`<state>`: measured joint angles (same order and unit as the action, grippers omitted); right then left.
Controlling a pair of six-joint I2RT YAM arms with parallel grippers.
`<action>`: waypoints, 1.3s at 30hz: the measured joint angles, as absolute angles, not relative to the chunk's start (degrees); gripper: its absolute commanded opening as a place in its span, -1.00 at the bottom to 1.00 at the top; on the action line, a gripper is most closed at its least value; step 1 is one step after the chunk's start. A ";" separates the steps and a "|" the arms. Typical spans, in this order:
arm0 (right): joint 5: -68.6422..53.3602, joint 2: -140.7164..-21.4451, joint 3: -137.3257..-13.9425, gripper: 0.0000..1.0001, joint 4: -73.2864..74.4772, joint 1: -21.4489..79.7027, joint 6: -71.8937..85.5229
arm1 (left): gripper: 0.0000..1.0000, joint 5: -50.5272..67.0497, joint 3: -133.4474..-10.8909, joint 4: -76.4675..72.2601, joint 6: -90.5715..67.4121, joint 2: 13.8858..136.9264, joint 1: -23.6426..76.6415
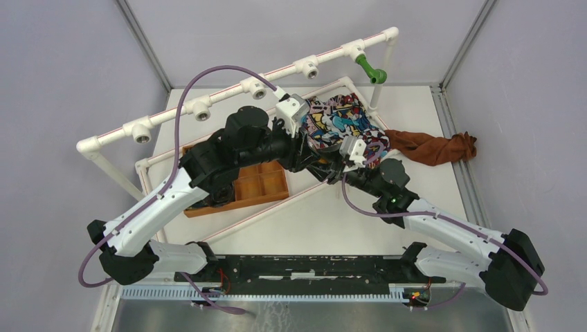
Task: Install the water faucets
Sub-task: Adjust the water faucet, then install the water faucet onto the adaptor.
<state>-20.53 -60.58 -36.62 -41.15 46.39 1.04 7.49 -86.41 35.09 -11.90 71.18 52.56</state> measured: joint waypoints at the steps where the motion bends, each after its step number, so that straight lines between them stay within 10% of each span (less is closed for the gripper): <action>1: -20.56 -60.64 -36.62 -0.37 -41.15 46.39 1.04 | -0.96 7.49 -86.41 35.11 -11.90 71.18 52.56; 7: -20.91 -61.63 -37.21 -0.97 -40.99 46.39 1.06 | -0.96 6.96 -86.41 35.77 -11.88 71.18 52.36; 11: -20.91 -62.59 -39.09 -1.00 -39.07 46.39 1.06 | -0.90 6.07 -87.18 36.49 -11.86 71.18 52.07; 15: -20.38 -62.50 -39.97 -1.00 -38.15 46.52 1.08 | 0.24 6.00 -88.03 36.86 -11.86 71.20 52.05; 19: -17.52 -61.32 -39.79 -1.00 -35.55 46.72 1.28 | 0.67 6.22 -89.32 37.21 -11.86 71.37 52.18; 39: 7.33 -54.15 -44.05 -1.00 -18.37 46.65 -24.03 | 0.92 8.73 -131.59 41.67 -12.69 94.21 39.11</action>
